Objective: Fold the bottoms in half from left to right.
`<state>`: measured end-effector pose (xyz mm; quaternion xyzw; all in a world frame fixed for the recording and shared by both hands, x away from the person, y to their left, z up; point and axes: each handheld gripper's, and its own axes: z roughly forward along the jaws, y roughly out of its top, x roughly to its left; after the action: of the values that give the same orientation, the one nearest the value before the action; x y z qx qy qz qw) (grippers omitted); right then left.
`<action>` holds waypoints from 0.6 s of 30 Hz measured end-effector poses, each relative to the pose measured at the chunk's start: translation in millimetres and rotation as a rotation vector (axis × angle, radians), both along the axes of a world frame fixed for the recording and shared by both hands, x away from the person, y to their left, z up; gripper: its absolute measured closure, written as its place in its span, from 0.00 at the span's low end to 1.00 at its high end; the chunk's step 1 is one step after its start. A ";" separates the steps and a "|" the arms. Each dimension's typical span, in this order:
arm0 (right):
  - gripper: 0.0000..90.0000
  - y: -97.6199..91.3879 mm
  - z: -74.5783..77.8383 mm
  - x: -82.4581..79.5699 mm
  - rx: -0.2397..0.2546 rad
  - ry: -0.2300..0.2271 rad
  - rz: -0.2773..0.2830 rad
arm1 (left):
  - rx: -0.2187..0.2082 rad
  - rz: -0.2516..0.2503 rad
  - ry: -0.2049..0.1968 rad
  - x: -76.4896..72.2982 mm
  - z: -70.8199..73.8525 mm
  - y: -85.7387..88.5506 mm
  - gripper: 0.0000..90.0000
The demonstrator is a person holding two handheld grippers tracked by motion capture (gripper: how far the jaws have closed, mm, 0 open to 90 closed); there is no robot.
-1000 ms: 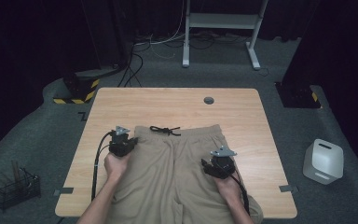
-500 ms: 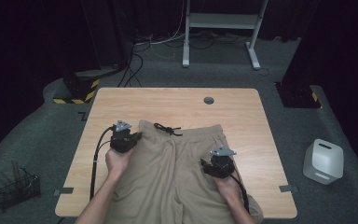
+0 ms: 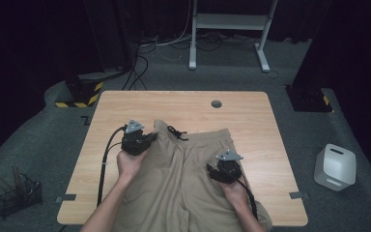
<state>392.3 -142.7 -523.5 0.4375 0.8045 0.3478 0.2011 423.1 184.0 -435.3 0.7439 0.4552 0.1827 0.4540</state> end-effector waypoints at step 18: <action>0.44 -42.0 30.5 -20.2 -0.037 -0.048 -0.086 | 0.037 -0.061 -0.021 4.1 5.7 -30.3 0.97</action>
<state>372.1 -184.8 -493.1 0.4596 0.7860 0.3345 0.2430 427.2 153.7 -429.6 0.7636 0.4241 0.1850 0.4504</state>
